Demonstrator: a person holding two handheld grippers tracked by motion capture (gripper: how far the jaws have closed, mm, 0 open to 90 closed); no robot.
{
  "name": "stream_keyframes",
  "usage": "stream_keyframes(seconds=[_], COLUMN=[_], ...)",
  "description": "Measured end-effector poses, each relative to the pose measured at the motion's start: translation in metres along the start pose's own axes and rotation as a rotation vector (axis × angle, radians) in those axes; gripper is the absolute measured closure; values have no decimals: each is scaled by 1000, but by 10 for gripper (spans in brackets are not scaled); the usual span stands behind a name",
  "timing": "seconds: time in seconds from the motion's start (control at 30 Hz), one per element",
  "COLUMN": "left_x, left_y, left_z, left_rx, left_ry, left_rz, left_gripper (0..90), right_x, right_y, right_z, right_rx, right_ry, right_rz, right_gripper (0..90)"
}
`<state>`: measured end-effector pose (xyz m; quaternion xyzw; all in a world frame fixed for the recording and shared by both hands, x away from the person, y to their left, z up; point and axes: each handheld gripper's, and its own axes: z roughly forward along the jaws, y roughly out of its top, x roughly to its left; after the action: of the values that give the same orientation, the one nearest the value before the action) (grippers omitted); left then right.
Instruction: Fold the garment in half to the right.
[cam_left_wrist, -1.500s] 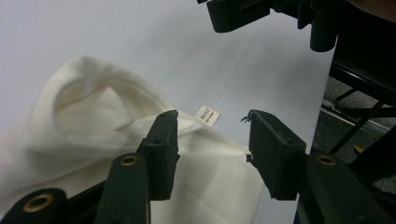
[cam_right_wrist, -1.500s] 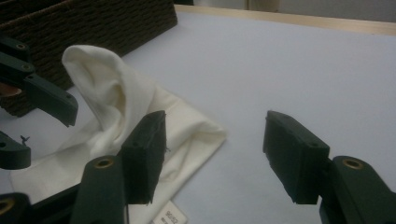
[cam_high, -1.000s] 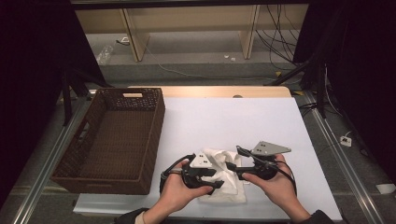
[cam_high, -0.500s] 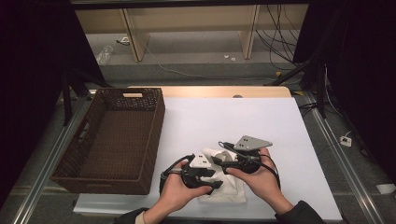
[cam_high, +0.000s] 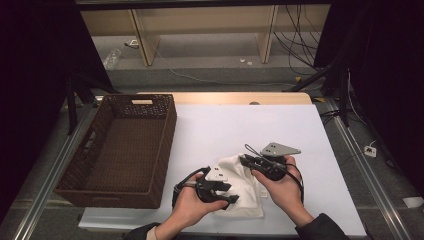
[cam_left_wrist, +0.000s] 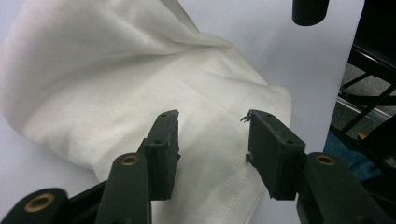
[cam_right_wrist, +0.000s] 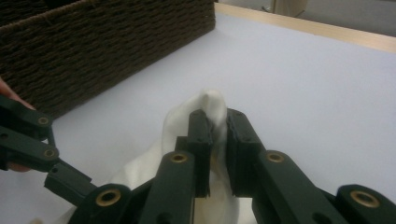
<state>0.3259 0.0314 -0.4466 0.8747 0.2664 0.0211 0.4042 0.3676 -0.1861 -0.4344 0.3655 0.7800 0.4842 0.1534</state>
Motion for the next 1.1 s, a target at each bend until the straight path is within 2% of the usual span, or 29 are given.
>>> stream_keyframes(seconds=[0.4, 0.63, 1.1], left_x=[-3, -6, -7], left_y=[-3, -5, -6], left_z=[14, 20, 23], left_rx=[34, 51, 52], left_ry=[-18, -33, -38], left_rz=[31, 42, 46], left_gripper=[545, 560, 562], right_x=[-22, -34, -42], right_y=[-10, -20, -30], right_z=[0, 5, 13], right_rx=[30, 69, 127], right_ry=[-83, -119, -151], right_rz=[103, 137, 137], right_gripper=[816, 816, 817])
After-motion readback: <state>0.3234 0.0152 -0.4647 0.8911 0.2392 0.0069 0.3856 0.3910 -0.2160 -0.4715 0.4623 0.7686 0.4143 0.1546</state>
